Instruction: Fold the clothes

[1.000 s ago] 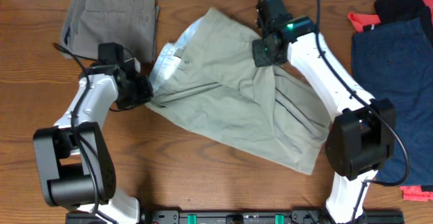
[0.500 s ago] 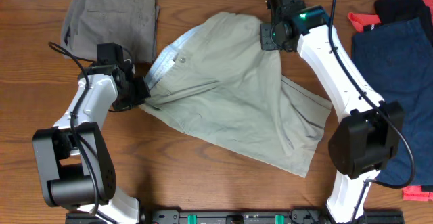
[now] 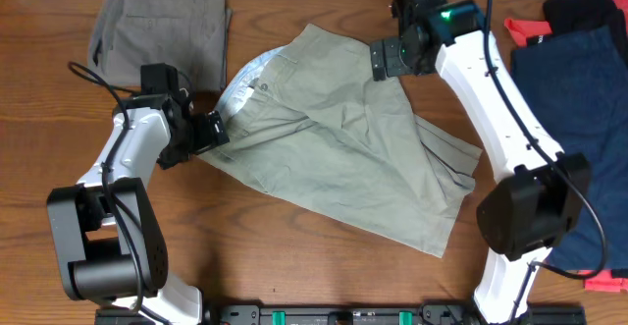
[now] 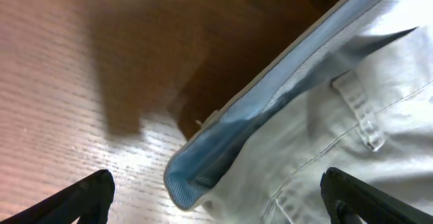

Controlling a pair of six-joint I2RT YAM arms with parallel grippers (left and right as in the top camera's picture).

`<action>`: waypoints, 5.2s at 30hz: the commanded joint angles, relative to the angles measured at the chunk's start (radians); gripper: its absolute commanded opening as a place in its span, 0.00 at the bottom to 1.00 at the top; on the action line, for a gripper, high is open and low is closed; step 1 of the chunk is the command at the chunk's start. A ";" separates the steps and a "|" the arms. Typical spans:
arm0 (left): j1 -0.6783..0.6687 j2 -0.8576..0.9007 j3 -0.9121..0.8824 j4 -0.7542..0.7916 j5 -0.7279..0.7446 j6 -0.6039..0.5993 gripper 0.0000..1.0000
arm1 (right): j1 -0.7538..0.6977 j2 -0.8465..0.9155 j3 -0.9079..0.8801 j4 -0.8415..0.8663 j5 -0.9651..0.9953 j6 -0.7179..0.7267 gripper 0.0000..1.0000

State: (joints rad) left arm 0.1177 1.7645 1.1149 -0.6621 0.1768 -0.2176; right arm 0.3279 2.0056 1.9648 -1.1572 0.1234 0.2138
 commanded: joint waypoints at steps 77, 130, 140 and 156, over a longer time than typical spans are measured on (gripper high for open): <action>-0.024 -0.161 0.013 -0.100 0.066 -0.009 0.97 | -0.138 -0.149 -0.522 0.040 -0.015 0.077 0.01; 0.059 0.113 0.003 -0.043 0.148 0.048 0.92 | 0.034 -0.154 -0.342 -0.241 -0.224 0.220 0.72; 0.059 0.129 0.003 -0.003 0.144 0.047 0.10 | 0.084 -0.262 -0.534 -0.232 -0.172 0.380 0.73; 0.059 0.129 0.003 0.012 0.145 -0.032 0.06 | 0.080 -0.485 -1.084 -0.029 -0.251 0.609 0.79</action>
State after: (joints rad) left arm 0.1741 1.8778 1.1191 -0.6506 0.3305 -0.2371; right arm 0.4061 1.5352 0.9203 -1.2045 -0.1284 0.7376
